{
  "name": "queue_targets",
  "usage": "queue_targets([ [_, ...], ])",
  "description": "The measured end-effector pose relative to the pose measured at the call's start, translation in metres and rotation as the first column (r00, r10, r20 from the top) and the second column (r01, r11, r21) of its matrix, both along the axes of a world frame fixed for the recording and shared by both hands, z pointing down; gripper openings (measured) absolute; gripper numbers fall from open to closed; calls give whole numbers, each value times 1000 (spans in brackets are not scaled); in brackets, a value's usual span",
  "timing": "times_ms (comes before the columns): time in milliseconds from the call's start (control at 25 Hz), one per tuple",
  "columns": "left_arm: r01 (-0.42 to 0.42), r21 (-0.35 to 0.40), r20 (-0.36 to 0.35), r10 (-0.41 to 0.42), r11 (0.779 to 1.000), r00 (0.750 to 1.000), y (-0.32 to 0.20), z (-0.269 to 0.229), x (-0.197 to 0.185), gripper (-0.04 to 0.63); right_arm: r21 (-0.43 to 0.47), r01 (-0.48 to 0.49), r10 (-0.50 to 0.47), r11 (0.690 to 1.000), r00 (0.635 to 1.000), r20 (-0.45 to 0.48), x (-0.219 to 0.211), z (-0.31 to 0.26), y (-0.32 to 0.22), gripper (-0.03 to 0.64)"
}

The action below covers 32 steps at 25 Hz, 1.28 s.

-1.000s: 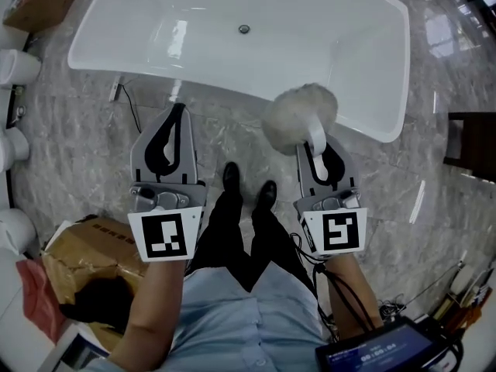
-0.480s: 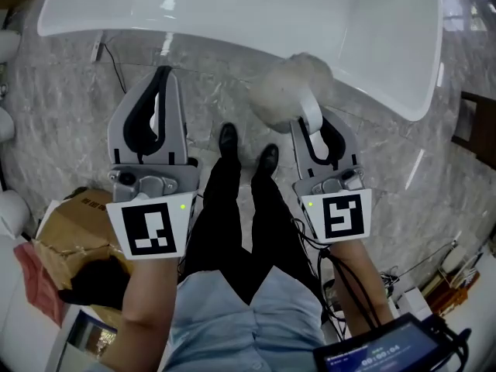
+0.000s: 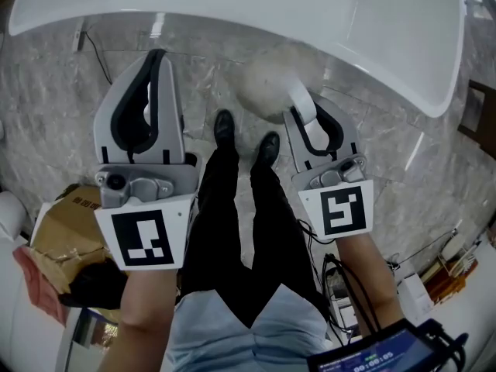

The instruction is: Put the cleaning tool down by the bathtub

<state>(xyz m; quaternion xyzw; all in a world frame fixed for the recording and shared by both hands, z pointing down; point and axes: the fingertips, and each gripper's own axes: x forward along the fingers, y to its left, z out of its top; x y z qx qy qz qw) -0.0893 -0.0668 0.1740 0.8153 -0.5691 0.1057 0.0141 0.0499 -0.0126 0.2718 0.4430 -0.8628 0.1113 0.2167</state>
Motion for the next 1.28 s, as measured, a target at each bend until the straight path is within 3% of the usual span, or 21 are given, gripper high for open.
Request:
queue_targets([
  [440, -11, -5, -24, 11, 1000, 1000, -8, 94, 6, 17, -70, 108, -113, 992, 991, -69, -5, 108, 4, 97],
  [880, -25, -40, -23, 24, 999, 999, -15, 166, -3, 17, -110, 115, -126, 987, 987, -96, -13, 189, -4, 97],
  [1280, -54, -66, -7, 54, 996, 999, -27, 215, -8, 17, -154, 203, -229, 967, 957, -176, -15, 256, -23, 97],
])
